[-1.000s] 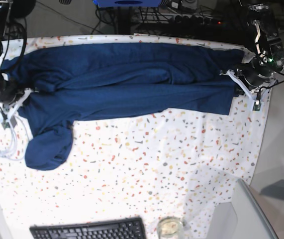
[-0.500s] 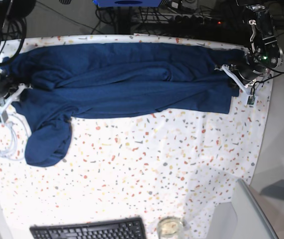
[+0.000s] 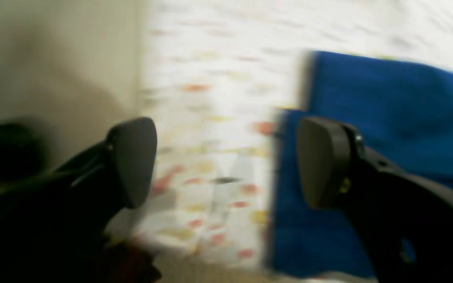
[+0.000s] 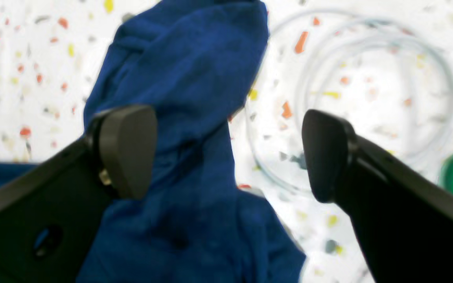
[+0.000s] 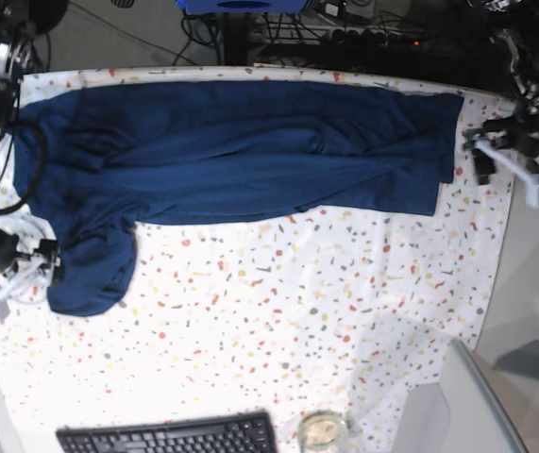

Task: Layout the t-shirt on the table in an organized manner, then fold the t-shirt properly
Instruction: 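Fold the held edge over onto the shirt and open both grippers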

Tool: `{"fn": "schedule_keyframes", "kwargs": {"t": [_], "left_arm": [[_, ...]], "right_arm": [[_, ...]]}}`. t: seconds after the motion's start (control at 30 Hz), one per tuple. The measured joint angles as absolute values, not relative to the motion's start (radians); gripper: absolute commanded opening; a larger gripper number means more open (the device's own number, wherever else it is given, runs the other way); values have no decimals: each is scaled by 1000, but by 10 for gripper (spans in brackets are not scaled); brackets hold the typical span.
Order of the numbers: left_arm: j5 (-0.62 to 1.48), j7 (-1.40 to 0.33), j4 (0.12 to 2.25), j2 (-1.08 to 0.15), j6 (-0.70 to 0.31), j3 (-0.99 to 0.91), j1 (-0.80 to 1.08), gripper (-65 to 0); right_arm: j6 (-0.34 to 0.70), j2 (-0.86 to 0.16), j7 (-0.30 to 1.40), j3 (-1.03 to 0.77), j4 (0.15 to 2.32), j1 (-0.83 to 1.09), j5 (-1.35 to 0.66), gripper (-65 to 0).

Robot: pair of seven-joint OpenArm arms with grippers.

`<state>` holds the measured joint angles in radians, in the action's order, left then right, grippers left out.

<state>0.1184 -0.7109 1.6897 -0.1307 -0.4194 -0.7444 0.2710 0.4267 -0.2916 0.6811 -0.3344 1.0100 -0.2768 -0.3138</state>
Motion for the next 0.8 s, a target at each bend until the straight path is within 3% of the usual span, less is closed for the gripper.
{"fn": "schedule_keyframes", "kwargs": {"t": [0.23,0.37,0.5,0.63,0.8], "left_arm": [[182,-715,1713,-124,-422,-970,315,-127],[334,-715,1712,-147,-503,-1029,386,-127],[350,-719,1712,-147,-506,-1038,393,-127],[356,-716,1672,-147,-517,-1037,393,-127],[351,-717,1660,-147,-519,-1037,391,-127]], "right_arm": [[426,-291,512,-332,741,-369,-313,-107],[426,-290,514,-332,692,-371,-309,-108],[426,-271,505,-332,693,-375,-311,-129],[426,-252,508,-332,692,-376,-310,-269],[426,-246,508,-332,692,-376,-311,-537]]}}
